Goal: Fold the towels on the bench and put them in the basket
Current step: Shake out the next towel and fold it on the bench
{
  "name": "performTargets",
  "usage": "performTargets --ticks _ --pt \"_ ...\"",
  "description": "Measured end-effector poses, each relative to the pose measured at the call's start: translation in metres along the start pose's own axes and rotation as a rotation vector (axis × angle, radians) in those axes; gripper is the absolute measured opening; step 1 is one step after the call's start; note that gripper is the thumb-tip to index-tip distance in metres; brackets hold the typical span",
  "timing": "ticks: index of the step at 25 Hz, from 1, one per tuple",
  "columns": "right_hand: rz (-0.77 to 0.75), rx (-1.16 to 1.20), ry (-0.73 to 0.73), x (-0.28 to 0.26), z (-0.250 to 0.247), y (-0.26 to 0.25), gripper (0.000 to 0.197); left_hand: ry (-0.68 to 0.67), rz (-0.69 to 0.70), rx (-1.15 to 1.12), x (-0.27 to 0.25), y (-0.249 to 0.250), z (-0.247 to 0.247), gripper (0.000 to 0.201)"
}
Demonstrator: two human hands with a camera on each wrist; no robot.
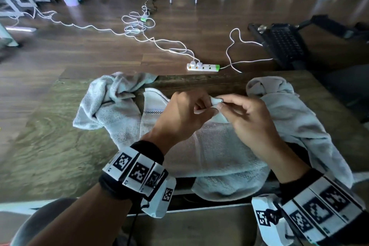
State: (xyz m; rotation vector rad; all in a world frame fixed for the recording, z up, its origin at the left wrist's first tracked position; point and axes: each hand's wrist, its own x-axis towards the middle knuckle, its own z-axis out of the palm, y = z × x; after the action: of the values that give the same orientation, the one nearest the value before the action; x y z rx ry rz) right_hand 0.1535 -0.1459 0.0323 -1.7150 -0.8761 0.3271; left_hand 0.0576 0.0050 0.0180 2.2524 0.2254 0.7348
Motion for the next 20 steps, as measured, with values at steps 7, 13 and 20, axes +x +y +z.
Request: performTargets --ticks 7,13,20 --pt "0.055 0.058 0.066 0.003 -0.005 0.001 0.02 -0.06 0.025 -0.071 0.009 -0.001 -0.002 0.004" --pt "-0.014 -0.012 0.261 0.025 -0.005 0.012 0.01 -0.062 -0.001 -0.077 0.007 -0.001 -0.018 0.003" --pt "-0.034 -0.044 0.268 0.032 -0.014 0.011 0.008 -0.15 -0.06 -0.227 0.001 0.002 -0.021 0.006"
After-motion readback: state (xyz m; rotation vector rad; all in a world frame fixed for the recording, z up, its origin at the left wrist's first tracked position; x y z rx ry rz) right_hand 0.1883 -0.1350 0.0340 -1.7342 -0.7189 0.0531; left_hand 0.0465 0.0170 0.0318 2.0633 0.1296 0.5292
